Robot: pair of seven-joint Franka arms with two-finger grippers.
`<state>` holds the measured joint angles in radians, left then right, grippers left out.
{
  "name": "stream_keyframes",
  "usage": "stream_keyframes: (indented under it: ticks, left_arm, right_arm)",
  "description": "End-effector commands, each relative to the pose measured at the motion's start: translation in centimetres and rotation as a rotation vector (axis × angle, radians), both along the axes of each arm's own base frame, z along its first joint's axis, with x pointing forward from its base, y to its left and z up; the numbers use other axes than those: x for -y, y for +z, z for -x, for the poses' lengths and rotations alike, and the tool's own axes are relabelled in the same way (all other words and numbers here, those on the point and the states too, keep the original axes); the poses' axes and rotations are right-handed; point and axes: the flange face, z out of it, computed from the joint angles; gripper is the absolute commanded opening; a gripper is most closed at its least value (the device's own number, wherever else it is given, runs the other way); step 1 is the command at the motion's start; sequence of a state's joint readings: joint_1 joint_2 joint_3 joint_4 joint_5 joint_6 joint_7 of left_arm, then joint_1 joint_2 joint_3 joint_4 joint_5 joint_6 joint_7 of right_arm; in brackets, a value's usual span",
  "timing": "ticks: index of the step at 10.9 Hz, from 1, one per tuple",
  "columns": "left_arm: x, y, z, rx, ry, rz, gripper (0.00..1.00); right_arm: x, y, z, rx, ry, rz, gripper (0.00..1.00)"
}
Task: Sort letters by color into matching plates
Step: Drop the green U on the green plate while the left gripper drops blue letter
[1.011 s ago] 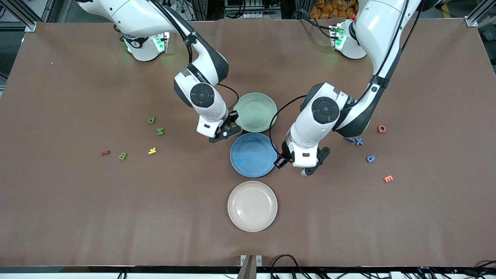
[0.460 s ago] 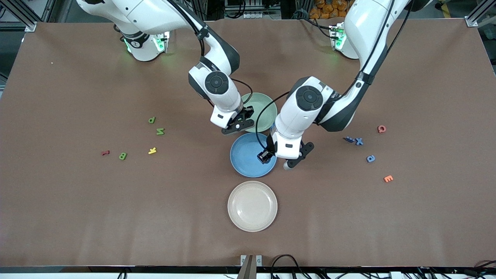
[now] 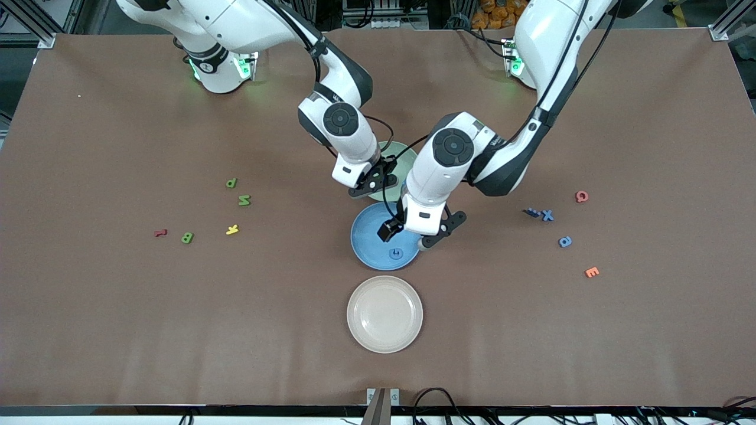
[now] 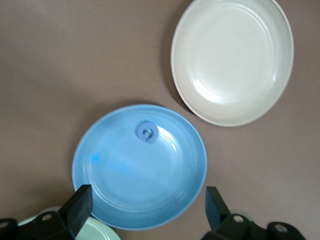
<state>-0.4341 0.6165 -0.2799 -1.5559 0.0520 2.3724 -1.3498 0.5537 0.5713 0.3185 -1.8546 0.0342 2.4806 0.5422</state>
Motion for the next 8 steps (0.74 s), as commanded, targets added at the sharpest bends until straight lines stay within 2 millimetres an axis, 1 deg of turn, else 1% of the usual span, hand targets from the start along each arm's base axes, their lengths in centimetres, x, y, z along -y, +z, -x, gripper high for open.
stream_keyframes:
  ticks: [1, 3, 4, 5, 6, 7, 8]
  left_arm:
    - [-3.6, 1.1, -2.2, -0.012, -0.002, -0.034, 1.00]
    - [-5.7, 1.8, -3.3, -0.020, 0.011, -0.048, 1.00]
    - [-6.7, 1.6, -3.7, -0.036, 0.015, -0.060, 1.00]
    - [-7.5, 1.2, -3.7, -0.064, 0.018, -0.080, 1.00]
    - [-8.9, 0.7, -3.8, -0.110, 0.019, -0.111, 1.00]
    - [-9.7, 0.1, -3.7, -0.148, -0.012, -0.140, 1.00]
    - [-10.7, -0.1, -3.8, -0.174, -0.010, -0.155, 1.00]
  right_arm:
    - [0.2, -0.9, 0.5, -0.005, -0.016, 0.002, 0.35]
    - [0.3, -0.9, 0.5, -0.010, -0.032, 0.005, 0.58]
    - [0.3, -0.8, 0.5, -0.013, -0.047, 0.006, 0.64]
    - [0.3, -0.8, 0.4, -0.012, -0.049, 0.005, 0.67]
    - [0.5, -0.7, 0.2, -0.013, -0.052, 0.006, 0.67]
    - [0.7, -0.3, -0.1, -0.010, -0.049, 0.006, 0.65]
    - [1.5, 0.1, -0.8, -0.016, -0.059, 0.016, 0.65]
